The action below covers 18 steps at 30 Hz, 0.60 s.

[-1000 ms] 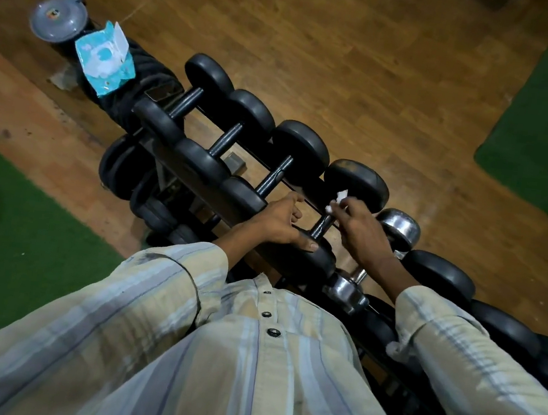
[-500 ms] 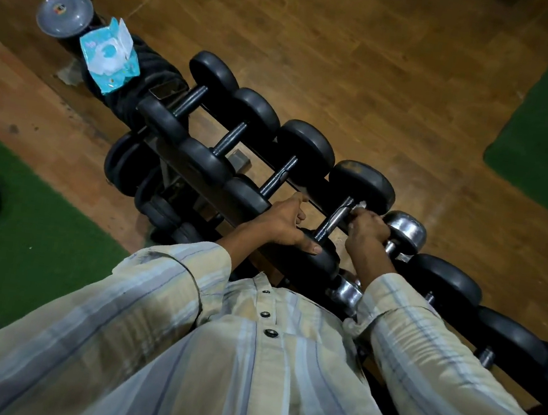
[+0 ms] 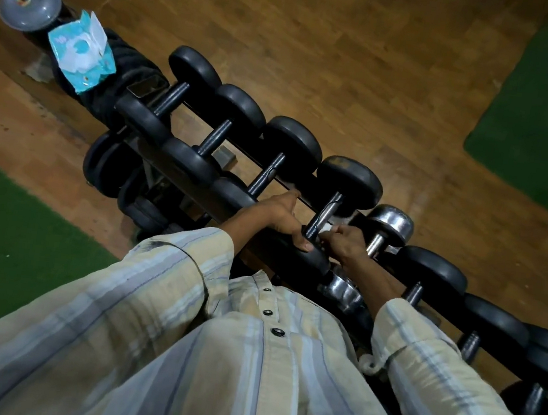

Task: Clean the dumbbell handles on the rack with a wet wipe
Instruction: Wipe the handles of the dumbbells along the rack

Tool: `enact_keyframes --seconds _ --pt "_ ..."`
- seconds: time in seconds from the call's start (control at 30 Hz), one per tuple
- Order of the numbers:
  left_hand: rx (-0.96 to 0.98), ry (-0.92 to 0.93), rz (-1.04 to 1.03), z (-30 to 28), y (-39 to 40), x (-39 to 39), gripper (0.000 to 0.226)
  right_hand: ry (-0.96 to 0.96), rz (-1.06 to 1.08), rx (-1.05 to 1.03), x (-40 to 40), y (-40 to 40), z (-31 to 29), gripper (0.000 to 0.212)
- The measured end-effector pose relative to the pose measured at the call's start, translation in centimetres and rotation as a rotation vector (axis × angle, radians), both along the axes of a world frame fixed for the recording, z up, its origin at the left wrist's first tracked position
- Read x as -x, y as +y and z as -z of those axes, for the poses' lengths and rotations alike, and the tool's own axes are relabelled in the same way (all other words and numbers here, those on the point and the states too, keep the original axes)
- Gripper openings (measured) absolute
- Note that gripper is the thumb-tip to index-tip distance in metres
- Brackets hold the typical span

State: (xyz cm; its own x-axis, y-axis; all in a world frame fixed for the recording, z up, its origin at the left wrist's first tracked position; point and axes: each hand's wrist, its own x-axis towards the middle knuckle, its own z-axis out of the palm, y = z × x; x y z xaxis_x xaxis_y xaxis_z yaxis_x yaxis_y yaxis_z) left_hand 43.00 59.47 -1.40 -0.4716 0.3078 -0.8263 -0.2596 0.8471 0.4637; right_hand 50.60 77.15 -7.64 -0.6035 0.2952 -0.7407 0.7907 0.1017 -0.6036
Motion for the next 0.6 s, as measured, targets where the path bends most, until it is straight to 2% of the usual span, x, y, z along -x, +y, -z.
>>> enact_keyframes --seconds 0.1,0.2,0.3,0.37,0.43,0.53,0.6 --pt "0.002 -0.015 -0.011 1.1 -0.1 0.2 0.166 0.15 0.071 -0.149 -0.1 0.2 0.2 0.011" --pt "0.013 -0.01 0.01 1.0 0.0 0.2 0.163 0.312 0.151 -0.35 1.8 0.1 -0.8 0.014" --pt "0.014 -0.01 0.015 0.6 0.0 0.2 0.162 0.286 0.272 -0.443 4.3 0.2 -1.7 0.021" --pt "0.016 -0.008 0.015 0.5 0.0 0.2 0.164 0.261 0.277 -0.45 4.4 0.2 -1.7 0.021" --pt "0.012 -0.01 0.018 0.6 0.0 0.2 0.165 0.292 0.14 -0.433 3.1 0.1 -1.6 0.021" --pt "0.011 -0.019 0.018 0.1 0.0 0.3 0.162 0.327 -0.184 -0.401 0.1 -0.2 -2.5 0.017" --pt "0.01 -0.026 0.02 -0.2 0.1 0.4 0.157 0.313 -0.268 -0.383 -0.7 -0.3 -2.5 0.017"
